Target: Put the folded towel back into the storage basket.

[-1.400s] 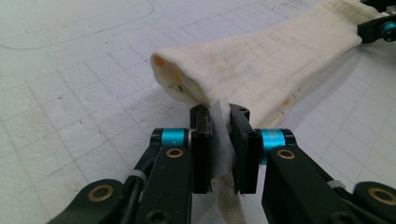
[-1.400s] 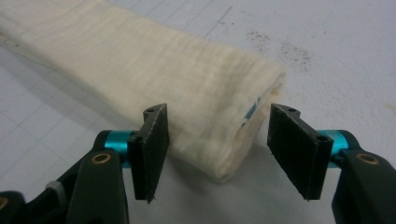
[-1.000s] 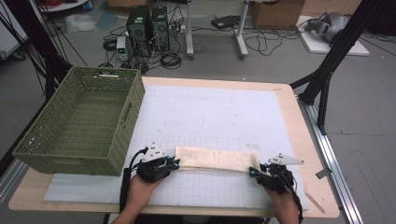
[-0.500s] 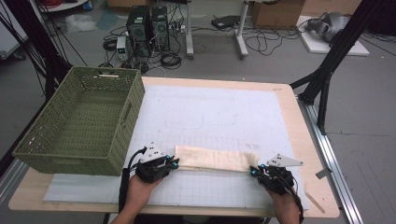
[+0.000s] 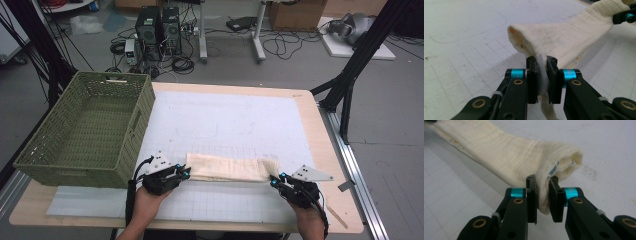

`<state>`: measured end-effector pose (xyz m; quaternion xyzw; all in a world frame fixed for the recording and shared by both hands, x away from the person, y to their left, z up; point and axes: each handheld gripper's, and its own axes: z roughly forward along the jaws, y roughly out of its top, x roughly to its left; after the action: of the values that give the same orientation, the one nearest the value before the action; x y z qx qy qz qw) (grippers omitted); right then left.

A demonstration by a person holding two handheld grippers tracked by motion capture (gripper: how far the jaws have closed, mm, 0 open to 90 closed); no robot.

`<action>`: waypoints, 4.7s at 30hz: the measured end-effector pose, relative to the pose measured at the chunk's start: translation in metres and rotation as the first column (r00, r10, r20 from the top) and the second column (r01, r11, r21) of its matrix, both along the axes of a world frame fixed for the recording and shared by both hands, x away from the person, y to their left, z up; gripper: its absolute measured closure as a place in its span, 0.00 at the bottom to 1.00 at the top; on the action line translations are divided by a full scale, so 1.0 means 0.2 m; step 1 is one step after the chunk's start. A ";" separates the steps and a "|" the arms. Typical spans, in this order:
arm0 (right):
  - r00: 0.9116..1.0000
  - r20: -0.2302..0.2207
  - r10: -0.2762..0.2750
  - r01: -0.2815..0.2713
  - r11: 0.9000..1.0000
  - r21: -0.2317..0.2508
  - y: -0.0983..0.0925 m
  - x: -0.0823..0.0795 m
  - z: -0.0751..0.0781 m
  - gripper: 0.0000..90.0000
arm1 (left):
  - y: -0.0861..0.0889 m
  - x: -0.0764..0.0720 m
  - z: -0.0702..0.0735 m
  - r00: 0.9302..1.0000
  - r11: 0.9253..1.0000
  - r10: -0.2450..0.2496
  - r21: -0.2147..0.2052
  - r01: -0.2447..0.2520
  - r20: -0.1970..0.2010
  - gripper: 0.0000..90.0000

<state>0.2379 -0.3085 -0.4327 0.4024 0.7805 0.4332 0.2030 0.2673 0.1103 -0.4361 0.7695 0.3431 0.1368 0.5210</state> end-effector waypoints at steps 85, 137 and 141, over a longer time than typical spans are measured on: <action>0.962 0.254 0.102 -0.132 0.986 0.105 0.19 0.26 0.43 0.90 | 0.27 -0.21 0.39 0.967 0.992 0.074 -0.118 -0.046 0.244 0.90; 0.907 0.283 0.311 -0.332 0.943 0.025 1.10 0.89 0.72 0.90 | 0.77 -0.38 0.54 0.881 0.936 0.350 -0.144 -0.320 0.318 0.90; 0.899 0.283 0.333 -0.355 0.935 0.027 1.19 0.94 0.73 0.90 | 0.80 -0.40 0.54 0.865 0.924 0.382 -0.149 -0.352 0.325 0.91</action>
<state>0.4252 -0.0709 -0.2866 0.2019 0.7861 0.5437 0.2137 0.1875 0.2707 -0.3277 0.6309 0.3909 0.3528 0.5698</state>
